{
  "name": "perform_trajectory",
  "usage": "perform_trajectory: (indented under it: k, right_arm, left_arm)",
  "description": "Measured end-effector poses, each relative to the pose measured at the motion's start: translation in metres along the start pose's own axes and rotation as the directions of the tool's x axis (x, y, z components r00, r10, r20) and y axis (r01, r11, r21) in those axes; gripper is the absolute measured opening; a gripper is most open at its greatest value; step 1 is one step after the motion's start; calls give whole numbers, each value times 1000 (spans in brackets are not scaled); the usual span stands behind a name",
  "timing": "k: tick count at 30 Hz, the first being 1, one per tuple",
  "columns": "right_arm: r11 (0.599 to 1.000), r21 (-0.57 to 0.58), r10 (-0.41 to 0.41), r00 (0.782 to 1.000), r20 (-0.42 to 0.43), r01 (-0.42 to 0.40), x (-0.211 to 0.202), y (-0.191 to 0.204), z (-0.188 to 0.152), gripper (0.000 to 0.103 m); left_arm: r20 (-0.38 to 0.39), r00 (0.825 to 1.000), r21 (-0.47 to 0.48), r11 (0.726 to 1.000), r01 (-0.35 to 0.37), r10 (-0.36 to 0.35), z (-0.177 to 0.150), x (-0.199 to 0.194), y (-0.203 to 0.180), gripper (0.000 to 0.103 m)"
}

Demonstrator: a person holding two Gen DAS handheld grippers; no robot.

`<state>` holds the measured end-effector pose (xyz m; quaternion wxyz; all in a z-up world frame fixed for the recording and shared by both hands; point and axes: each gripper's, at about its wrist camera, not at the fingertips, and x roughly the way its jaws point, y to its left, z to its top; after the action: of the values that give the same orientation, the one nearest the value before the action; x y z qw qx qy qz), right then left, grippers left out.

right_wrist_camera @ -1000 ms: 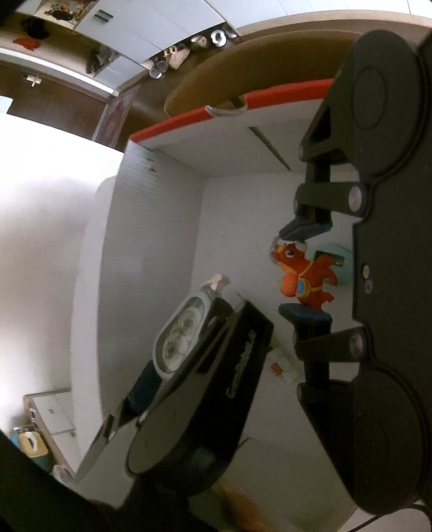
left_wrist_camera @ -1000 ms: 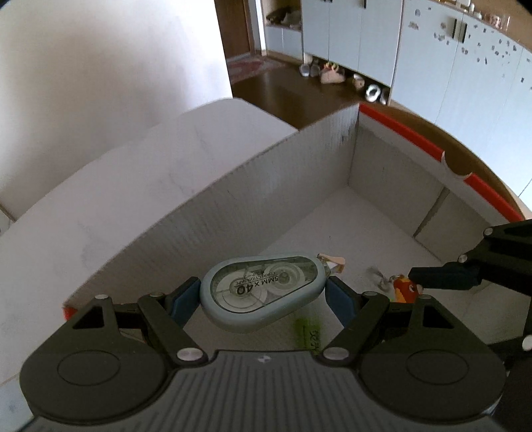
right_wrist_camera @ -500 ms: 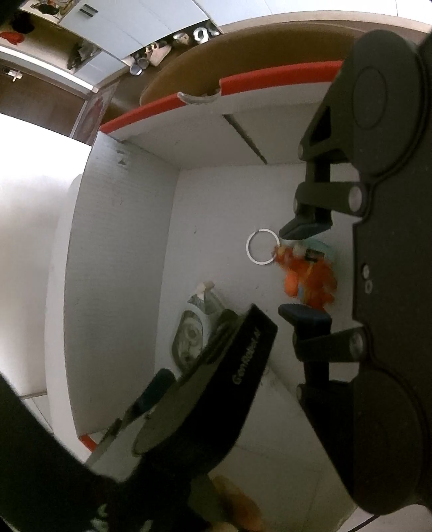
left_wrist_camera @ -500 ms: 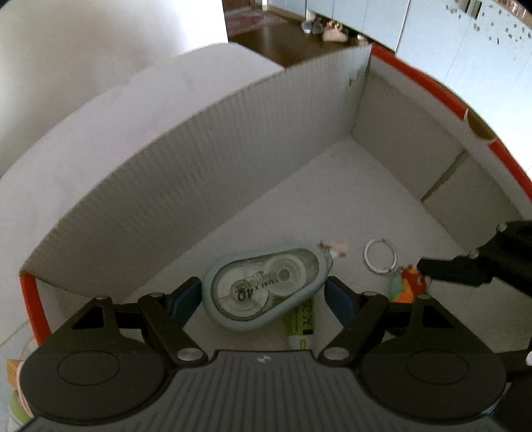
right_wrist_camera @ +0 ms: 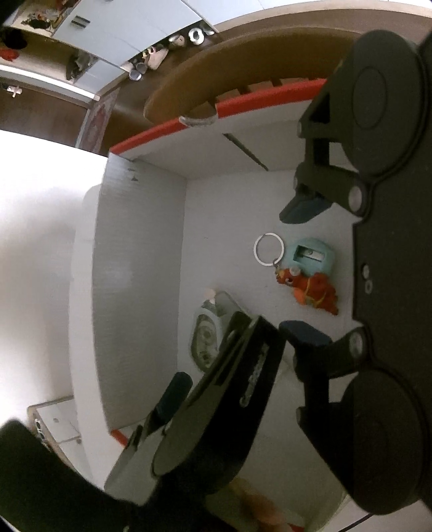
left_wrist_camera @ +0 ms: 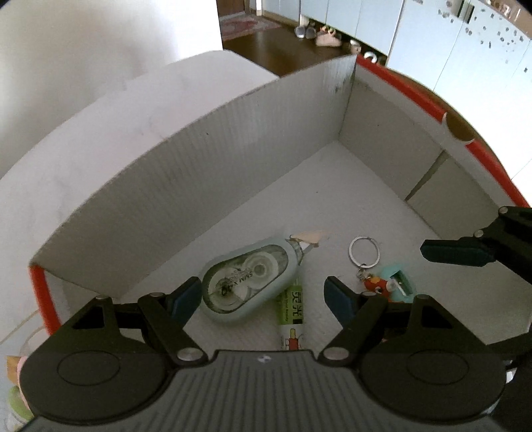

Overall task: Organize rigid objects
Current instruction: 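Open both grippers to release the tape and keychain in the box, then withdraw both grippers from the box toward the table items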

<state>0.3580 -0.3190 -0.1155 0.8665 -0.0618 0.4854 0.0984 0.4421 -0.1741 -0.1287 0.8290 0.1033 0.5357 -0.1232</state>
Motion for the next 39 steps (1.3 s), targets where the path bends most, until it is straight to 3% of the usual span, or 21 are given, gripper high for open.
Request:
perform_trajectory:
  k: [10,22,39]
  right_arm:
    - [999,39,28,997,70,-31,-32,7,-2,72]
    - [997,69,20,989,148,-30,-70,30,-9,81]
    - [993,87,49,953,298,-78,-120,101,-22,95]
  left_arm:
    - [104,994,-23,999,42,-39,-8,-44,7,80]
    - [232,970,-47,995,86,-73,-37,-95,22,80]
    - [411,906,-89,984,152,-103,-114,-168,75,81]
